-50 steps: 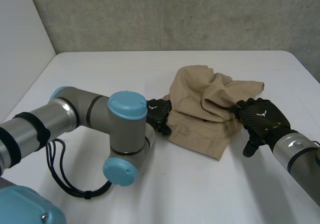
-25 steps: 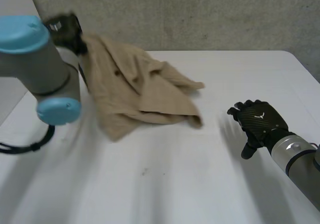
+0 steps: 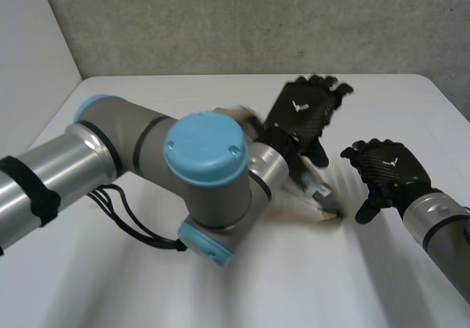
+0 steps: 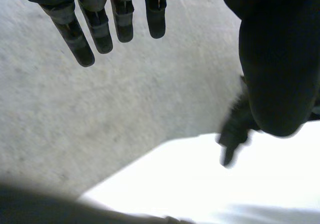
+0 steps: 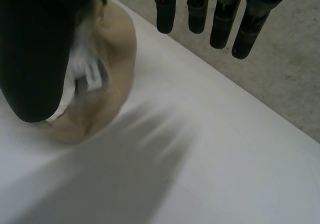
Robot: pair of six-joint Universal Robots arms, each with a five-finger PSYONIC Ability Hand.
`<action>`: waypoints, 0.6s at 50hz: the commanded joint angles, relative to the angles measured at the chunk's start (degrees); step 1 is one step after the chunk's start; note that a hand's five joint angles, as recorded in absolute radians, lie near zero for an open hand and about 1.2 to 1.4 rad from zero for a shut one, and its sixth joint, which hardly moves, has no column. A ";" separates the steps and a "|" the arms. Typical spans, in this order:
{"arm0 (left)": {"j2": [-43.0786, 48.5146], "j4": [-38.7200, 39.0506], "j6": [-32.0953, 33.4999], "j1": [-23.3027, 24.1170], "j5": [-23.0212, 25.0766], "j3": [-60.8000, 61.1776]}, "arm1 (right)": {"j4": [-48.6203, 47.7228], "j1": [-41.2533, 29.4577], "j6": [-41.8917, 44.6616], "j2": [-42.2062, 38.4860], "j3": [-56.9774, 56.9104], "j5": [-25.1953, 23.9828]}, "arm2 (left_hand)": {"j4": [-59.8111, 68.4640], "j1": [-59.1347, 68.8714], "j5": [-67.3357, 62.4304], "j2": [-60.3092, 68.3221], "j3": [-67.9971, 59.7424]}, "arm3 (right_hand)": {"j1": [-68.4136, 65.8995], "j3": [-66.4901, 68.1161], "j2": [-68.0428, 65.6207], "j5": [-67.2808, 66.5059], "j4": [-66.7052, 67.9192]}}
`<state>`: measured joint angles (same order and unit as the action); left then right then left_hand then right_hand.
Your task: Fold the shorts.
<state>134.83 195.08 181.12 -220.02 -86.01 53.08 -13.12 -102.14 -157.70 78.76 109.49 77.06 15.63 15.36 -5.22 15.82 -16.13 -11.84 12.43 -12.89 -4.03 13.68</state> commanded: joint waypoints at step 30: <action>-20.50 -8.75 2.04 -26.33 -2.50 33.40 | 19.71 -13.25 -11.92 8.17 -8.76 -4.02 | 13.22 13.49 -13.63 13.03 -12.72 | 1.84 -2.43 2.89 4.03 -3.68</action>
<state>107.25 187.49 182.18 -242.31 -89.68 86.53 2.74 -108.41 -162.21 89.46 103.62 73.99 17.93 18.32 -8.09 18.12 -17.77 -11.85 12.43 -12.89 -4.03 13.68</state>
